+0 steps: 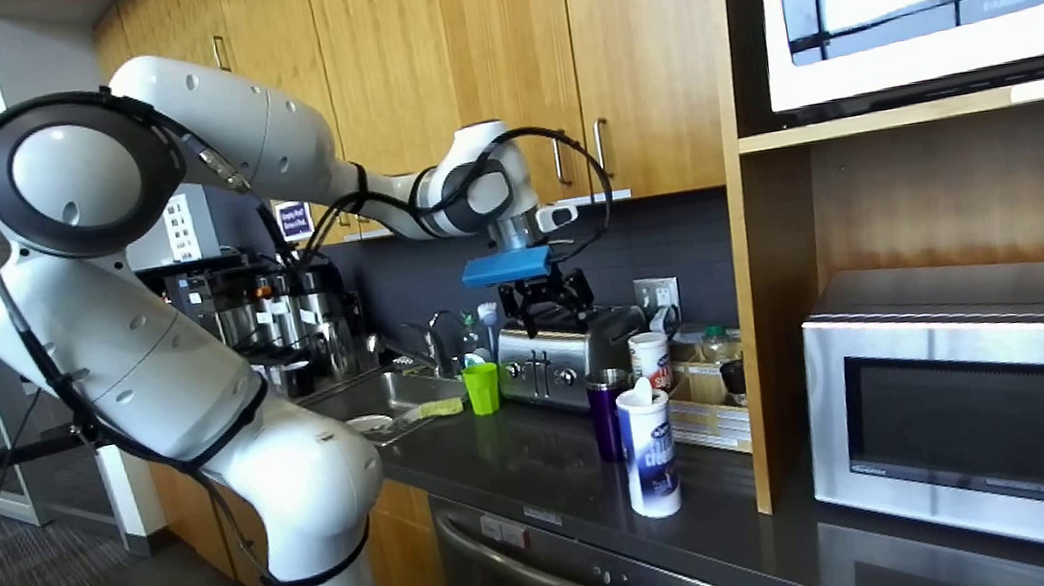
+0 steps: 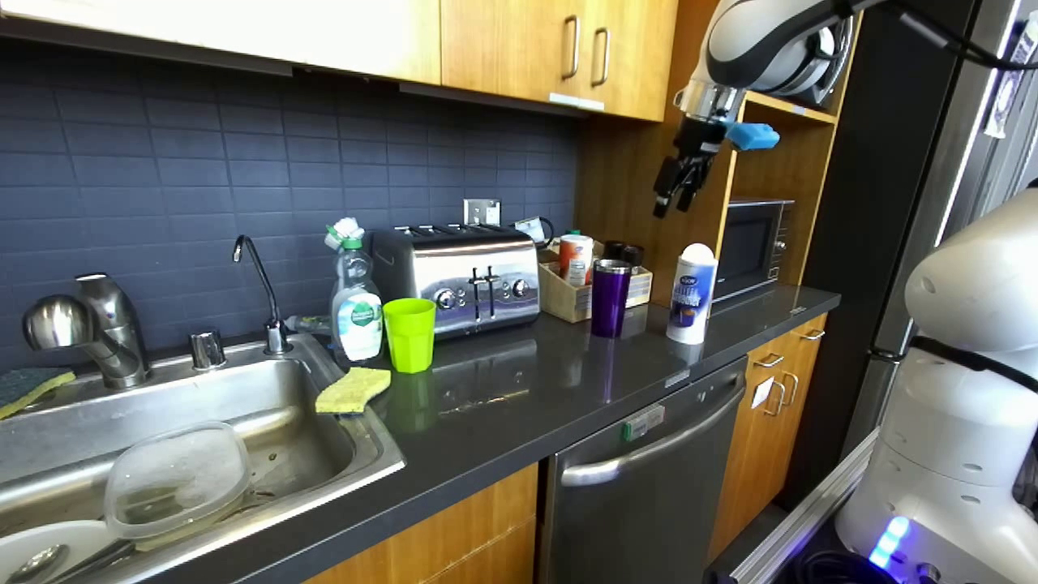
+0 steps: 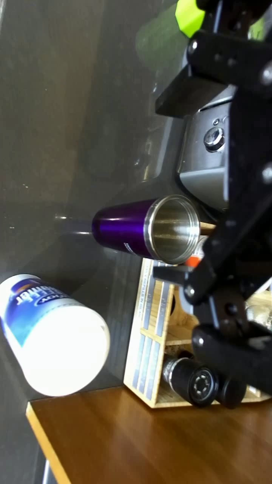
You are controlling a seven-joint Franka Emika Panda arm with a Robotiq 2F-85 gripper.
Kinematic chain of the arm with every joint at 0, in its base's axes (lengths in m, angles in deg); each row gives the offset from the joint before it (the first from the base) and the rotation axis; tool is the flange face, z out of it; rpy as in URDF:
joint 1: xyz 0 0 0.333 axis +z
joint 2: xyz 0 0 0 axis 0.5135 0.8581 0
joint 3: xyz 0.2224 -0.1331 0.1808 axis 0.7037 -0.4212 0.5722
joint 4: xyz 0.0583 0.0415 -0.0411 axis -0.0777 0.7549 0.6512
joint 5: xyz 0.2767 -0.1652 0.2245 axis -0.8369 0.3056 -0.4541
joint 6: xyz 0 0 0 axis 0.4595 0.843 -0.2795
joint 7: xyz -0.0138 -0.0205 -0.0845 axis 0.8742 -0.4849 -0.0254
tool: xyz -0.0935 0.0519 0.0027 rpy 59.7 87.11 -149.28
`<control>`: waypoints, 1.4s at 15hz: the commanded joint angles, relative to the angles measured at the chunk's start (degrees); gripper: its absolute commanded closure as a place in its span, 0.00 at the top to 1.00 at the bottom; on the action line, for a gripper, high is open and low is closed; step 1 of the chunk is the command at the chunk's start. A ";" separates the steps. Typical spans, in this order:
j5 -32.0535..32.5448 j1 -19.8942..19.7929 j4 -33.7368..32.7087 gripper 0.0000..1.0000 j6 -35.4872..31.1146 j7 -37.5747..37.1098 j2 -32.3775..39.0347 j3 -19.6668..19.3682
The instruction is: Put the white can into the wooden box
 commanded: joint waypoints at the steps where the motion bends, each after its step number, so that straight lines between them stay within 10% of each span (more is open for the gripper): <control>1: 1.77 -0.24 1.19 1.00 5.36 -3.08 -3.89 0.99; 21: 1.90 -0.02 1.52 1.00 23.11 -11.65 -15.27 2.21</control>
